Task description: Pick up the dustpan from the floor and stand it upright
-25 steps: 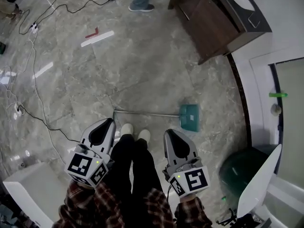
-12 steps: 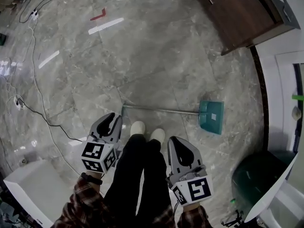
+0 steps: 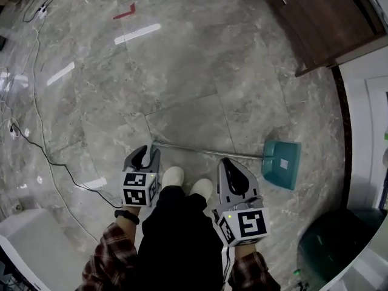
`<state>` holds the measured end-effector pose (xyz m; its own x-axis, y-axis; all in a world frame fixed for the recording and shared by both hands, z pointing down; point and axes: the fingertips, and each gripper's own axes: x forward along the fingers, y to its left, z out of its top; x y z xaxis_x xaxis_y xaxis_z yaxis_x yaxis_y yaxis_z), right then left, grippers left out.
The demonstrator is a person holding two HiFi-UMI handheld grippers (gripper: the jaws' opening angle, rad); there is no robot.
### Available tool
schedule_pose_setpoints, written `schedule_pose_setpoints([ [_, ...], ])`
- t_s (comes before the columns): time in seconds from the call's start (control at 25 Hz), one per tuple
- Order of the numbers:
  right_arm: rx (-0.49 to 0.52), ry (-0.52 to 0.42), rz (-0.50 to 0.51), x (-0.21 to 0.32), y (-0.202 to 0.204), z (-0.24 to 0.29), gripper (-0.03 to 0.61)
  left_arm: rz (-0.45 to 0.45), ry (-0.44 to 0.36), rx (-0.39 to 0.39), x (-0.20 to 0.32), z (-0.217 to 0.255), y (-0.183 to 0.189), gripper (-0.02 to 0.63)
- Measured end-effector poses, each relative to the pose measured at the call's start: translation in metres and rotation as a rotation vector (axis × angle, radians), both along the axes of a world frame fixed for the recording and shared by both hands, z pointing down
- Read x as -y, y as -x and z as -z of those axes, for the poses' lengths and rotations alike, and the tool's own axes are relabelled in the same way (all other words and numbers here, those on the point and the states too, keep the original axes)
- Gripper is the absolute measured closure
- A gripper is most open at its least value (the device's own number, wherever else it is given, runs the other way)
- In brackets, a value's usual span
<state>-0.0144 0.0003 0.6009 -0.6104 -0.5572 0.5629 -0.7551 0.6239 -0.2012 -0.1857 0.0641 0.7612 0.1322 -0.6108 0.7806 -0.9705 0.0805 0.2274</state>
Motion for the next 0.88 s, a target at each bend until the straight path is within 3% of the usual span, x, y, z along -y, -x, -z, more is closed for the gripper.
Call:
schedule_pose_setpoints([
  [0.24,0.016,-0.019,0.111,0.003,0.028,-0.068,0.566,0.035,0.09,0.031,-0.014,-0.106,0.007,0.48],
  [0.6,0.1,0.025,0.21,-0.006,0.047,-0.138,0.566,0.075,0.237,0.051,-0.049,-0.24,0.027,0.48],
  [0.88,0.17,0.036,0.256,-0.012,0.064,-0.157,0.566,0.077,0.296,0.053,-0.065,-0.301,0.038,0.48],
])
